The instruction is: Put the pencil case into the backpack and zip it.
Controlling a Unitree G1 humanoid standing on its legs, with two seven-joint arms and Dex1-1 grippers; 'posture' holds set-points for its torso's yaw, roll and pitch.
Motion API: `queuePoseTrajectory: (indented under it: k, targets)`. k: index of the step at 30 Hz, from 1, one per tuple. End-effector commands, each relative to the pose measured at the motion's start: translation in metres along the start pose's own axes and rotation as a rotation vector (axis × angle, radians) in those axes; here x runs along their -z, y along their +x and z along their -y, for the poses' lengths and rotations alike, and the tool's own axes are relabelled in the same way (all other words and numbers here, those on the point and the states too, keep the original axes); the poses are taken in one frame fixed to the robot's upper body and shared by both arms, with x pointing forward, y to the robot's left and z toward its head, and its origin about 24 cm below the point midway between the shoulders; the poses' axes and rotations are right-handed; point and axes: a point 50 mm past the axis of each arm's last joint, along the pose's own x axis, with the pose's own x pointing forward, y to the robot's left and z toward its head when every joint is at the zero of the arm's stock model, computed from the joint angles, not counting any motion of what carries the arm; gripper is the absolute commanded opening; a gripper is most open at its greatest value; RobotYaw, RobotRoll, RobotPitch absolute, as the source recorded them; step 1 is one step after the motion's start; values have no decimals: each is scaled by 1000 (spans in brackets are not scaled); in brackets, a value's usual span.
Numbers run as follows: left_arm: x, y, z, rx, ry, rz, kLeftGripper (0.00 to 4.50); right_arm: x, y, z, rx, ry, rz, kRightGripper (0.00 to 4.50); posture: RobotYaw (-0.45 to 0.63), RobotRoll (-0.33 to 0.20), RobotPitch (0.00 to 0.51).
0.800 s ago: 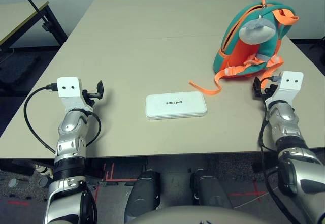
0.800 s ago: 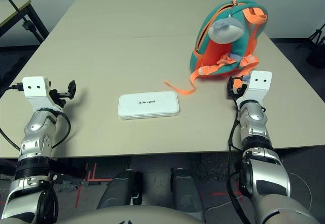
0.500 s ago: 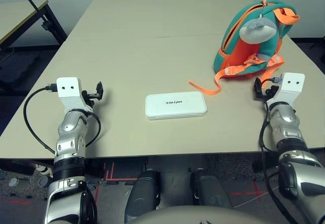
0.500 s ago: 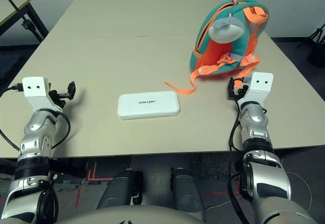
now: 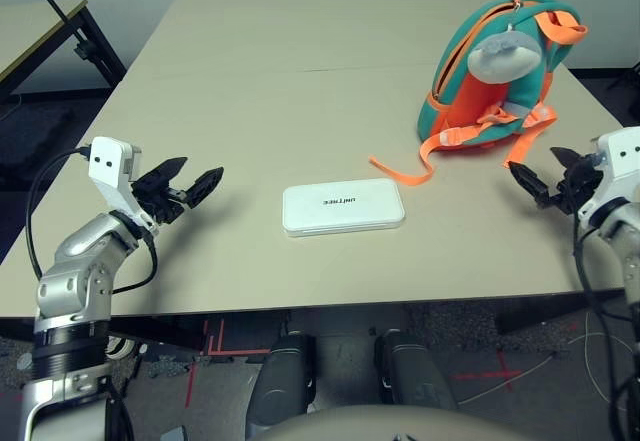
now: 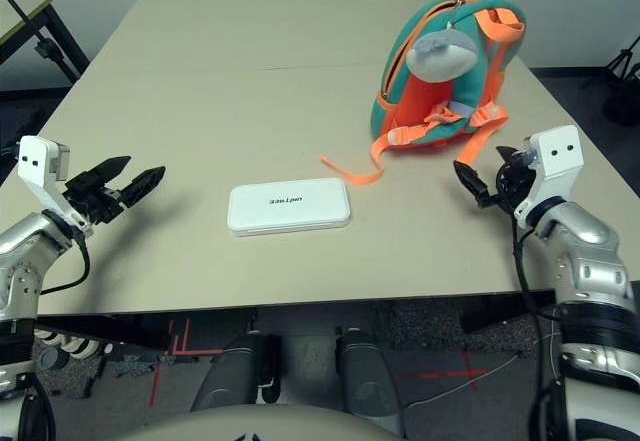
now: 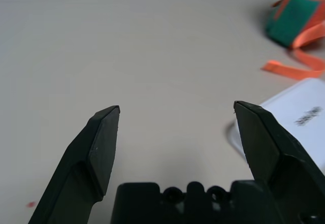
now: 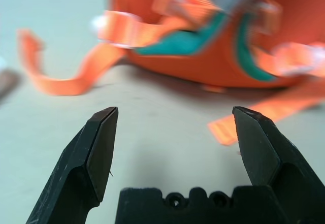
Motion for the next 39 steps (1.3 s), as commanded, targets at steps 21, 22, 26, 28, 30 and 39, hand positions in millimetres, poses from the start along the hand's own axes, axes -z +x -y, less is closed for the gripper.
queuePoseTrajectory:
  k: [21, 22, 26, 28, 30, 39]
  targets:
    - [4, 19, 12, 497, -655, -252, 4500, -20, 51, -56, -443, -281, -122, 30, -50, 0, 55]
    - [10, 20, 11, 491, -680, -272, 4500, -20, 52, -56, -444, -287, -121, 30, -52, 0, 51]
    - [24, 29, 8, 493, -757, -295, 4500, -21, 55, -54, -440, -310, -119, 30, -63, 0, 44]
    - [30, 34, 7, 488, -761, -304, 4500, -21, 56, -54, -436, -315, -115, 30, -72, 0, 42]
    - [33, 38, 9, 498, -763, -320, 4500, -21, 57, -53, -432, -316, -112, 30, -78, 0, 43]
    - [33, 50, 9, 514, -767, -388, 4500, -19, 51, -53, -423, -317, -120, 30, -109, 0, 75]
